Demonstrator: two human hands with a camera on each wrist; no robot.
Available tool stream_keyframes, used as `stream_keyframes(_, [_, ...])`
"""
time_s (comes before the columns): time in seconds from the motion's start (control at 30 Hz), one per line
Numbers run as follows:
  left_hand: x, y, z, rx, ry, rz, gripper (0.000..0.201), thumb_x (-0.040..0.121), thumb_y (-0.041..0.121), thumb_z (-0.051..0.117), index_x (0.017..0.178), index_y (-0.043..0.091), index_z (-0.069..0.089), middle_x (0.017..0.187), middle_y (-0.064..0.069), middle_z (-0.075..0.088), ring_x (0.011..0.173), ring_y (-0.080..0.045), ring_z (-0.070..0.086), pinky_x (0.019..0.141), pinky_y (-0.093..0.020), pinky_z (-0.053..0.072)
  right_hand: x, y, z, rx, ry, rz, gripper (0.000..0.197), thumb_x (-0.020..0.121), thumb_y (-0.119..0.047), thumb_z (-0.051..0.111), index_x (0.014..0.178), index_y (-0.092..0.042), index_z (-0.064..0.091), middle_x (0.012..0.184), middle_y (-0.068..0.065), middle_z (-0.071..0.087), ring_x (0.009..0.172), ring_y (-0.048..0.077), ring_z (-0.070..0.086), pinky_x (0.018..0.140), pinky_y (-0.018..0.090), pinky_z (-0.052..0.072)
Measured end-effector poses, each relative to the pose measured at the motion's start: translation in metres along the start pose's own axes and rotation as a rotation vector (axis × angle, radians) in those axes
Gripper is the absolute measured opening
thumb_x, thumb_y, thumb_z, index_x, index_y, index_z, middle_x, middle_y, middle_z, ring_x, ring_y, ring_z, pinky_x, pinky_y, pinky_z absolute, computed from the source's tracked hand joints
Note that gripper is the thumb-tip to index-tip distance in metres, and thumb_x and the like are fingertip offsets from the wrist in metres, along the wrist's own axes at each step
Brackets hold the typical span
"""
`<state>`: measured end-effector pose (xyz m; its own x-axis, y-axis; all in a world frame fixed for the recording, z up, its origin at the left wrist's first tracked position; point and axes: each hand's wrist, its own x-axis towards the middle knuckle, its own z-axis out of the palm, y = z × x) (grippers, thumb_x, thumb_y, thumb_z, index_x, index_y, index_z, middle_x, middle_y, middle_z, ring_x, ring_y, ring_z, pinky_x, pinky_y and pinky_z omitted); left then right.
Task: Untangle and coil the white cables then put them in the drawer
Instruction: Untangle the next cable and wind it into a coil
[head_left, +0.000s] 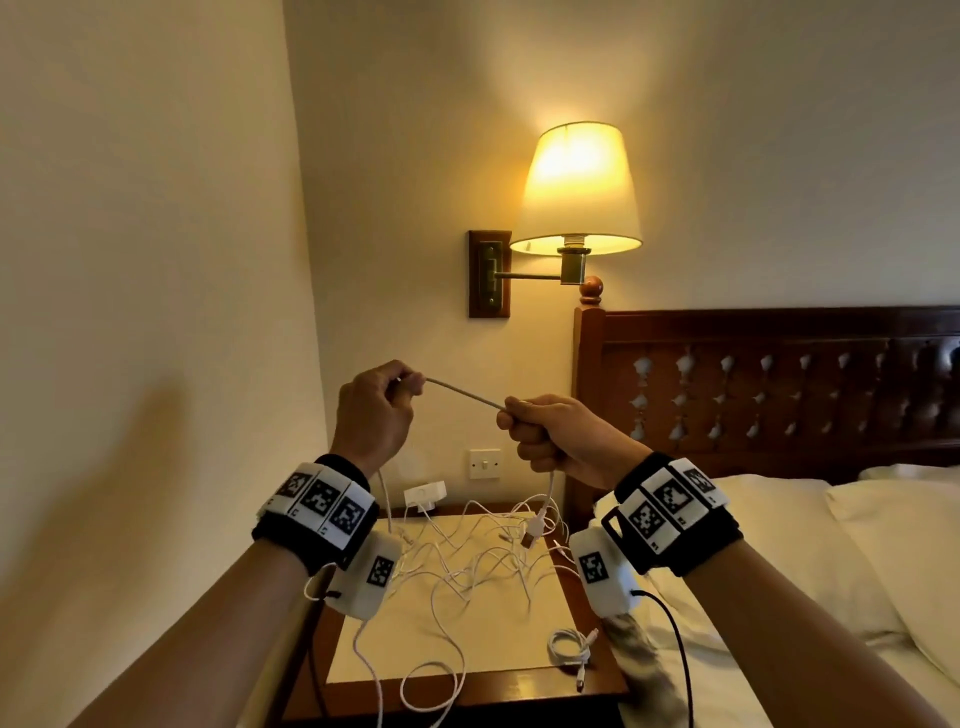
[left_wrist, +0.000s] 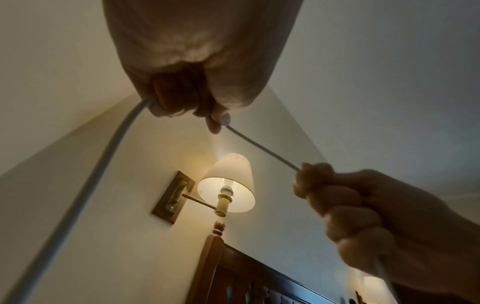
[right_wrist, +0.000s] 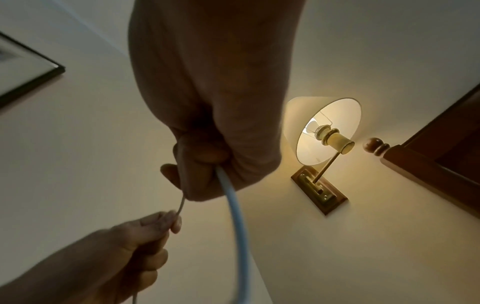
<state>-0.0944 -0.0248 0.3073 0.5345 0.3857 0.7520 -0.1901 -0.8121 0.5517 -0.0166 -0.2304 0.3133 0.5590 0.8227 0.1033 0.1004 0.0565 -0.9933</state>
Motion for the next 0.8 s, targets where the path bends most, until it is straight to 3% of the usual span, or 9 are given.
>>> stream_keyframes(0.13, [0.010, -0.005, -0.004, -0.014, 0.056, -0.035, 0.019, 0.096, 0.022, 0.057, 0.082, 0.014, 0.067, 0.064, 0.006, 0.058, 0.059, -0.008, 0.050, 0.055, -0.021, 0.034, -0.006, -0.003, -0.002, 0.092, -0.003, 0.009, 0.033, 0.106, -0.028, 0.032, 0.084, -0.013, 0.052, 0.055, -0.008, 0.030, 0.045, 0.006, 0.024, 0.039, 0.017, 0.021])
stream_keyframes(0.23, [0.015, -0.006, -0.007, -0.007, 0.059, -0.015, 0.019, 0.096, 0.024, 0.056, 0.082, 0.016, 0.065, 0.061, 0.011, 0.055, 0.057, -0.004, 0.048, 0.054, -0.015, 0.032, -0.011, -0.009, -0.001, 0.151, -0.012, 0.004, 0.034, 0.105, -0.027, 0.033, 0.082, -0.012, 0.053, 0.056, -0.007, 0.030, 0.044, 0.006, 0.025, 0.038, 0.016, 0.024])
stream_keyframes(0.33, [0.015, -0.012, -0.006, -0.093, 0.025, 0.019, 0.020, 0.097, 0.026, 0.054, 0.083, 0.015, 0.064, 0.068, 0.006, 0.061, 0.058, -0.005, 0.049, 0.052, -0.009, 0.034, -0.014, -0.022, -0.003, 0.314, 0.009, -0.053, 0.034, 0.105, -0.026, 0.032, 0.081, -0.013, 0.052, 0.054, -0.007, 0.029, 0.041, 0.005, 0.026, 0.036, 0.016, 0.024])
stream_keyframes(0.47, [-0.019, -0.029, 0.007, -0.190, -0.215, -0.015, 0.020, 0.100, 0.020, 0.047, 0.085, 0.015, 0.060, 0.064, 0.007, 0.054, 0.054, -0.002, 0.046, 0.055, -0.014, 0.038, -0.017, -0.044, -0.015, 0.517, 0.083, -0.168, 0.034, 0.105, -0.024, 0.029, 0.082, -0.013, 0.051, 0.054, -0.008, 0.025, 0.041, 0.006, 0.024, 0.038, 0.018, 0.021])
stream_keyframes(0.57, [-0.063, -0.027, 0.025, -0.307, -0.436, -0.338, 0.028, 0.102, 0.021, 0.040, 0.084, 0.009, 0.058, 0.060, 0.001, 0.049, 0.048, -0.007, 0.045, 0.053, -0.038, 0.043, -0.014, -0.051, -0.020, 0.495, 0.162, -0.220, 0.032, 0.105, -0.024, 0.030, 0.085, -0.012, 0.052, 0.055, -0.007, 0.025, 0.043, 0.006, 0.023, 0.041, 0.019, 0.021])
stream_keyframes(0.63, [-0.080, -0.001, 0.022, -0.423, -0.799, -0.536, 0.034, 0.102, 0.026, 0.039, 0.075, 0.013, 0.054, 0.058, 0.002, 0.043, 0.044, -0.008, 0.037, 0.043, -0.028, 0.034, -0.011, -0.049, -0.020, 0.349, 0.195, -0.213, 0.029, 0.105, -0.023, 0.035, 0.088, -0.011, 0.056, 0.057, -0.005, 0.034, 0.046, 0.007, 0.030, 0.043, 0.018, 0.027])
stream_keyframes(0.7, [-0.075, 0.039, 0.009, -0.392, -1.140, -0.479, 0.040, 0.102, 0.032, 0.038, 0.067, 0.020, 0.052, 0.056, 0.006, 0.038, 0.045, -0.008, 0.031, 0.041, -0.021, 0.026, -0.010, -0.046, -0.016, 0.177, 0.209, -0.193, 0.028, 0.104, -0.022, 0.040, 0.094, -0.008, 0.062, 0.065, 0.001, 0.055, 0.053, 0.009, 0.047, 0.049, 0.018, 0.041])
stream_keyframes(0.73, [-0.066, 0.058, 0.001, -0.336, -1.174, -0.367, 0.042, 0.102, 0.033, 0.038, 0.064, 0.022, 0.052, 0.054, 0.007, 0.038, 0.044, -0.008, 0.031, 0.042, -0.021, 0.026, -0.010, -0.044, -0.013, 0.125, 0.212, -0.184, 0.028, 0.103, -0.021, 0.042, 0.097, -0.004, 0.064, 0.073, 0.006, 0.064, 0.060, 0.013, 0.057, 0.055, 0.020, 0.048])
stream_keyframes(0.8, [-0.044, 0.086, -0.014, -0.255, -1.004, -0.097, 0.041, 0.102, 0.029, 0.041, 0.064, 0.021, 0.053, 0.053, 0.008, 0.042, 0.044, -0.006, 0.034, 0.045, -0.023, 0.029, -0.013, -0.043, -0.009, 0.075, 0.212, -0.178, 0.029, 0.102, -0.019, 0.044, 0.102, 0.000, 0.065, 0.085, 0.013, 0.071, 0.075, 0.020, 0.069, 0.064, 0.024, 0.056])
